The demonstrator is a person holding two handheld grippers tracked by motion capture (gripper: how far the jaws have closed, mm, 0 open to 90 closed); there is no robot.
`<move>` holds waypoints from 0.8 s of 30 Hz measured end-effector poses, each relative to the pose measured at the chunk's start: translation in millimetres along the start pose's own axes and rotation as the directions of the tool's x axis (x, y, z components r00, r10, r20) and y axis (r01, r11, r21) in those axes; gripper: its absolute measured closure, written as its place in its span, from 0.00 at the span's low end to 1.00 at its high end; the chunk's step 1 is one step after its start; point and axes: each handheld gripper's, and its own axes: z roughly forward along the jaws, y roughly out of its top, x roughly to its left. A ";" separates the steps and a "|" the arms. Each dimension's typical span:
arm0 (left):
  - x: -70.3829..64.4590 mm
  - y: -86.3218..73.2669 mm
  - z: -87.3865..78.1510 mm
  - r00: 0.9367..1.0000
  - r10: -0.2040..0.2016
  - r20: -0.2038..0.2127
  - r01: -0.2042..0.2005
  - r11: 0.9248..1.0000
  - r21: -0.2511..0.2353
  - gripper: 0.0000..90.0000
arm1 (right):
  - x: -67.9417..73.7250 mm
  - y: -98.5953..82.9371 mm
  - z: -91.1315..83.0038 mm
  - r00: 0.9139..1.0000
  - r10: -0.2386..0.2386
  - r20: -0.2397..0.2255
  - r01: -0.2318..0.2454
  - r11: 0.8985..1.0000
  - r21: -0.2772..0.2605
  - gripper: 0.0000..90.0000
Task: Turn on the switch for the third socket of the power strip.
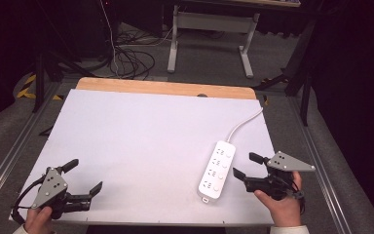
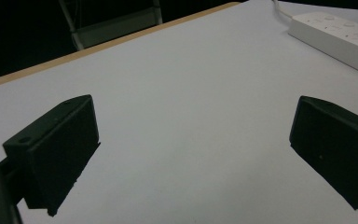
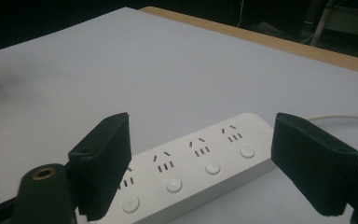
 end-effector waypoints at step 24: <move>1.1 -0.2 0.6 1.000 0.008 -0.003 -0.008 1.000 0.011 0.02 | -13.4 -64.7 10.2 0.993 0.036 -0.114 -0.036 0.999 0.001 0.17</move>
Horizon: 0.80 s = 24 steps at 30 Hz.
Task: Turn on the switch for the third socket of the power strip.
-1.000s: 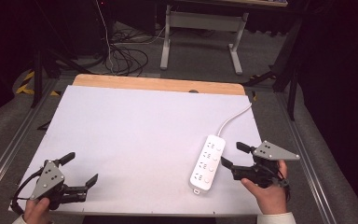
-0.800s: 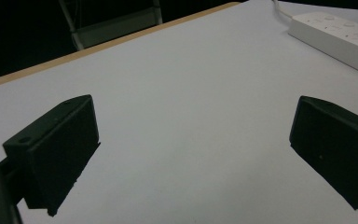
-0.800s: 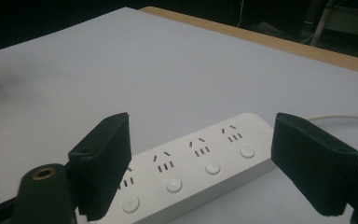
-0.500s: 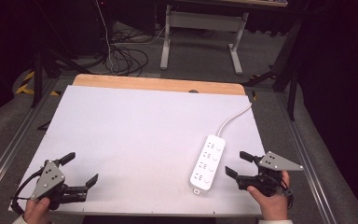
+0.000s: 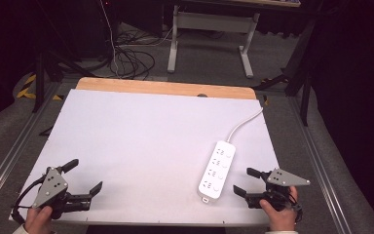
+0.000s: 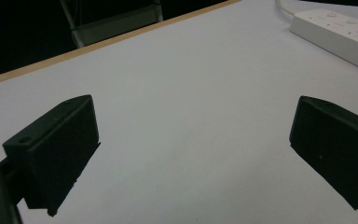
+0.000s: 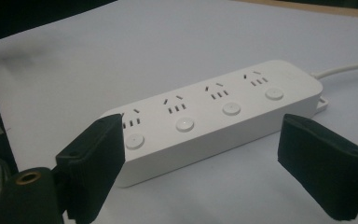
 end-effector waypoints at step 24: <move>0.8 -2.0 3.2 1.000 -0.014 0.008 0.013 1.000 0.026 0.02 | 6.0 -19.4 16.1 1.000 0.008 0.023 -0.010 0.994 0.110 0.15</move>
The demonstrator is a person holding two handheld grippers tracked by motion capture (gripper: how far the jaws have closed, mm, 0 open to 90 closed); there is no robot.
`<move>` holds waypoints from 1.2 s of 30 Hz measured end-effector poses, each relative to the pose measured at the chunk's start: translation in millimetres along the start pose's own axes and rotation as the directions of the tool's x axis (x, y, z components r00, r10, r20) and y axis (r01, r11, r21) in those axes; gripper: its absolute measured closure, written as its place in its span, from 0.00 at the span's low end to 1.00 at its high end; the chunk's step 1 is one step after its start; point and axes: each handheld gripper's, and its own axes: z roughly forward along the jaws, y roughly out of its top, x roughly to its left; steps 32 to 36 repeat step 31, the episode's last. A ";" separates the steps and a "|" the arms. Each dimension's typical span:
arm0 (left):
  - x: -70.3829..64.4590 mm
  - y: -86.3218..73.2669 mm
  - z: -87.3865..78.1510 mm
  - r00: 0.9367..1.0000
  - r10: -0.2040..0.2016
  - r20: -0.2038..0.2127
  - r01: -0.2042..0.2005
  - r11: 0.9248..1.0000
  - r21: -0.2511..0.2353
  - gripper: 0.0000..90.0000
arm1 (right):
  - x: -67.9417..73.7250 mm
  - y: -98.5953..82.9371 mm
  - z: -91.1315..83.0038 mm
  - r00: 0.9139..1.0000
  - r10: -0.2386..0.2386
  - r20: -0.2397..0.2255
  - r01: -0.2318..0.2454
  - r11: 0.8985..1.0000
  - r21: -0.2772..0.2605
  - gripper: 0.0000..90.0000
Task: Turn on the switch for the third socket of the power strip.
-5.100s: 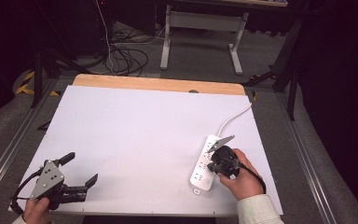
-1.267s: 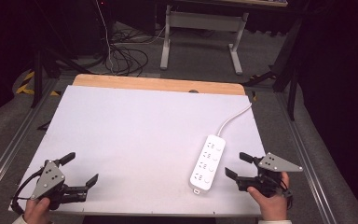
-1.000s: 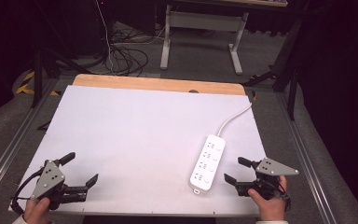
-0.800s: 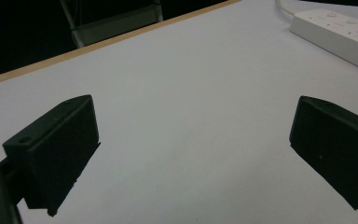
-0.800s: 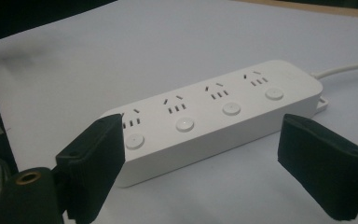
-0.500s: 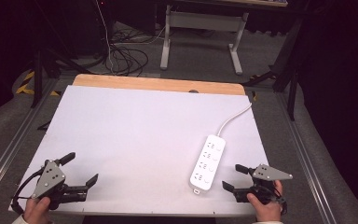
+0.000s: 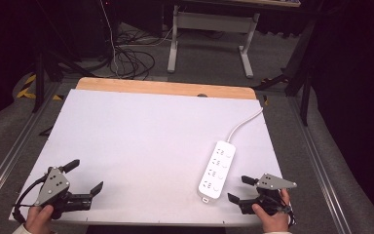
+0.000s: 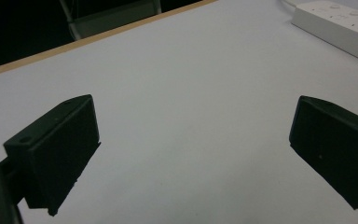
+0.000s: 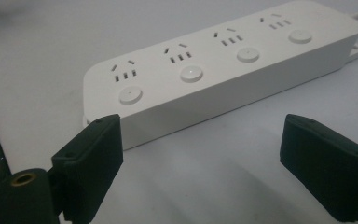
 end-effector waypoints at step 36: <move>0.9 -0.8 0.6 1.000 0.009 -0.009 -0.009 1.000 -0.009 0.02 | 1.2 0.7 -9.6 0.998 -0.041 0.052 0.044 0.997 -0.058 0.15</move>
